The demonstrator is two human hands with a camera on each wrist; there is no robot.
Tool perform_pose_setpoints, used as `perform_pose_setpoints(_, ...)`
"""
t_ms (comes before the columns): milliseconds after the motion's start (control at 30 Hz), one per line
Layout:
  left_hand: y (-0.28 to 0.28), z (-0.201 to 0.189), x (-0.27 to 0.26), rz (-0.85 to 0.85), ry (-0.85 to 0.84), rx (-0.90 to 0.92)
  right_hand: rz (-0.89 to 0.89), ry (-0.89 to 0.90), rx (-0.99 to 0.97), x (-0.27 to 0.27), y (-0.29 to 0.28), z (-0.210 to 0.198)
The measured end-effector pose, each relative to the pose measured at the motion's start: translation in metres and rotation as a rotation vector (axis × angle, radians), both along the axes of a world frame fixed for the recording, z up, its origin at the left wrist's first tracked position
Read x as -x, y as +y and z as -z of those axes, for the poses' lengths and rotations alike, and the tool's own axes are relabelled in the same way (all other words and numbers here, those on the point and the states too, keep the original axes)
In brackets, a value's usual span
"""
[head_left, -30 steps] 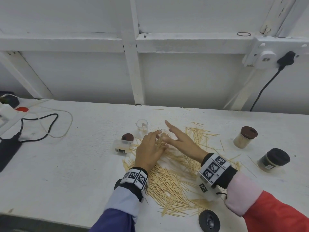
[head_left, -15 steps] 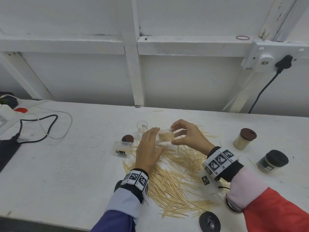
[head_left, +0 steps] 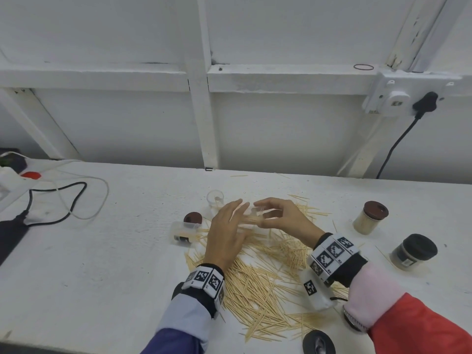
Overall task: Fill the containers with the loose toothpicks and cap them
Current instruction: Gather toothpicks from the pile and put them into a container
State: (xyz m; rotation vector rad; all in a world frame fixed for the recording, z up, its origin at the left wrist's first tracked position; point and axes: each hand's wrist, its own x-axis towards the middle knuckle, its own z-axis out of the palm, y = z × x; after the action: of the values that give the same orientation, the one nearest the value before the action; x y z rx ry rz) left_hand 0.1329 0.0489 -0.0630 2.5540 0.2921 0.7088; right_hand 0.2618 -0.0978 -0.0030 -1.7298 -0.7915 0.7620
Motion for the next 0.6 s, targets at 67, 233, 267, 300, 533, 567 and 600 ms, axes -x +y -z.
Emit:
perform_pose_setpoints(67, -0.001, 0.001, -0.001, 0.01, -0.006, -0.024, -0.062, 0.042, 0.02, 0.0, -0.001, -0.004)
perform_pose_setpoints(233, 0.0, 0.004, 0.0, -0.006, 0.01, 0.002, -0.025, 0.046, 0.112, -0.033, -0.002, -0.01)
perform_pose_setpoints(267, 0.0, 0.004, 0.0, -0.008, 0.016, 0.01, 0.078, -0.076, 0.178, -0.047, -0.002, -0.006)
perform_pose_setpoints(300, 0.0, 0.004, 0.0, -0.009, 0.025, 0.021, 0.159, -0.206, 0.275, -0.061, -0.002, -0.001)
perform_pose_setpoints(533, 0.0, 0.004, 0.001, -0.006, 0.093, 0.063, 0.013, -0.53, 0.891, -0.107, -0.011, 0.049)
perform_pose_setpoints(567, 0.0, 0.004, 0.001, -0.007, 0.097, 0.07, 0.002, -0.582, 0.881, -0.103, -0.013, 0.051)
perform_pose_setpoints(600, 0.001, 0.004, 0.0, -0.006, 0.102, 0.076, -0.001, -0.632, 0.865, -0.1, -0.016, 0.052)
